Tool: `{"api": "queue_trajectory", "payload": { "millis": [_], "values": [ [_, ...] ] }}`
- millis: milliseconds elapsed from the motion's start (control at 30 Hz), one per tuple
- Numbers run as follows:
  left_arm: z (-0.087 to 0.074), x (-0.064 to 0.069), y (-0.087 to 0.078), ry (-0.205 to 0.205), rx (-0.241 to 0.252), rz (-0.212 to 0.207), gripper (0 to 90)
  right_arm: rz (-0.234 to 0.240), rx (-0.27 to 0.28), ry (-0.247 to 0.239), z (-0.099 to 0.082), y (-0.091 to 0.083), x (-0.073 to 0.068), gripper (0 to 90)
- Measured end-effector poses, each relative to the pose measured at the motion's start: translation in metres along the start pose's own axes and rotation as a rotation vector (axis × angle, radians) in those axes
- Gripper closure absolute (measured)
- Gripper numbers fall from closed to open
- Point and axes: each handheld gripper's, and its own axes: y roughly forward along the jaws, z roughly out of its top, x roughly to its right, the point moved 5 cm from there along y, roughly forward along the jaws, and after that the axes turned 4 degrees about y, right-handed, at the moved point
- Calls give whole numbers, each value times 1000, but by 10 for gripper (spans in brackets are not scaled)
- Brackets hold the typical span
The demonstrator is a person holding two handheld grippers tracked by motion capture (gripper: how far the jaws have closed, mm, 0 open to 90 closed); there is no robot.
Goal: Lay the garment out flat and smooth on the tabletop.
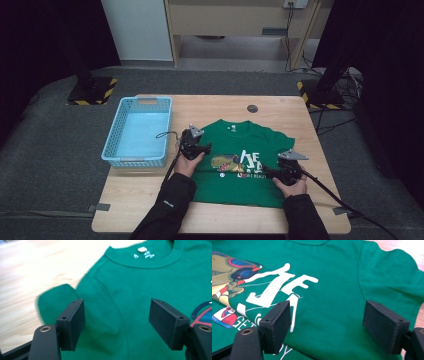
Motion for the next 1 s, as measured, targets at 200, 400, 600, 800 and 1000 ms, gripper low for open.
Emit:
{"api": "queue_trajectory", "payload": {
  "millis": [200,400,600,800,1000],
  "values": [
    [-8,-7,19,-37,-81,0,256,-6,-17,7,1,1,6,202],
    [-4,-20,24,-57,-100,33,258,-3,-56,20,2,13,10,197],
    [4,-21,5,-82,-80,78,262,-4,-51,19,12,26,9,201],
    [-2,10,-18,-47,-62,30,238,8,1,22,15,8,3,171],
    [1,36,-15,-58,-53,-17,230,36,-3,27,7,-7,-12,137]
  ]
}}
